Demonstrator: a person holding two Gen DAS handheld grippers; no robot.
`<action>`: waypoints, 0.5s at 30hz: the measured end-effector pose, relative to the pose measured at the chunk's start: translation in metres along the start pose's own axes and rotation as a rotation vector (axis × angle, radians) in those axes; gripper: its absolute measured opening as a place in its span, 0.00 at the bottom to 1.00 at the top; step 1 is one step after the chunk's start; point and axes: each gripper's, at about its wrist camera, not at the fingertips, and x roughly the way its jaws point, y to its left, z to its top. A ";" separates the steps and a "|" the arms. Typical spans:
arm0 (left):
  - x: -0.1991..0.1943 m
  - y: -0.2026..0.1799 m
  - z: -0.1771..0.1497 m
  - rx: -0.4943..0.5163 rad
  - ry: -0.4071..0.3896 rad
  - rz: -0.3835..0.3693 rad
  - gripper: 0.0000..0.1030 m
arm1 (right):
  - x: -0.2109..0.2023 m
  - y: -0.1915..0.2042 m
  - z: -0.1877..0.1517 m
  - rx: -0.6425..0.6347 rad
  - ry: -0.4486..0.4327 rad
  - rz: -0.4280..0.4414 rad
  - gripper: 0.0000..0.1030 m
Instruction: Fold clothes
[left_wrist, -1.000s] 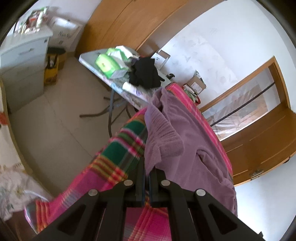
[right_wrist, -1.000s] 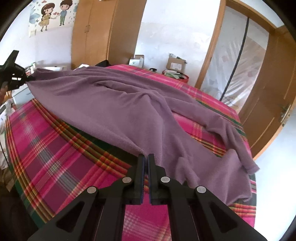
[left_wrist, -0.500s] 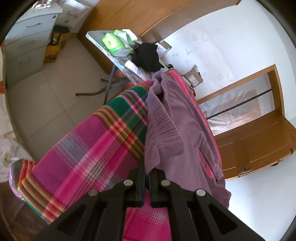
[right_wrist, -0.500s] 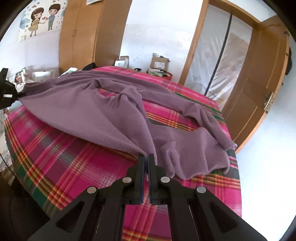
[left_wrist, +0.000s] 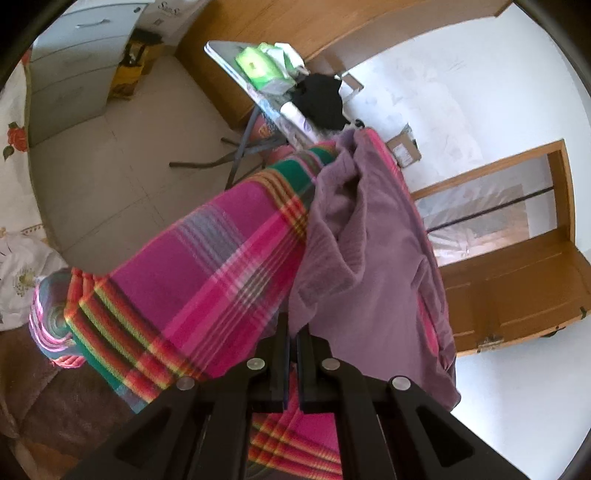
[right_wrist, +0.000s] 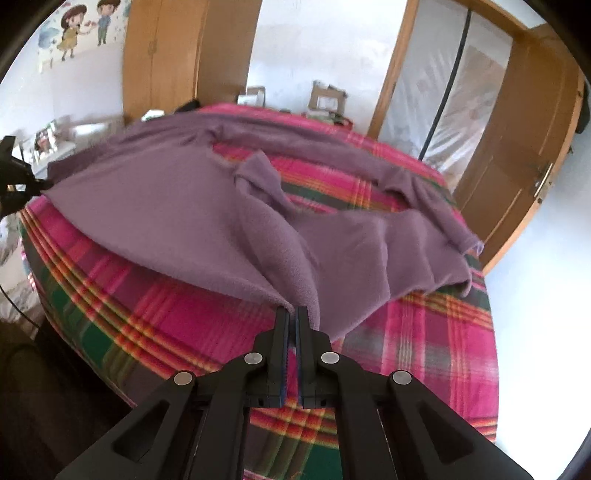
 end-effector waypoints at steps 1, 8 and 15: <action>0.000 0.001 0.000 -0.006 -0.008 0.006 0.03 | 0.002 -0.001 0.000 0.001 0.014 0.011 0.03; -0.015 0.007 0.001 -0.001 -0.022 0.055 0.03 | -0.002 0.003 0.008 -0.092 0.078 0.055 0.05; -0.036 -0.014 0.002 0.142 -0.124 0.156 0.07 | -0.023 0.004 0.048 -0.110 -0.057 0.263 0.25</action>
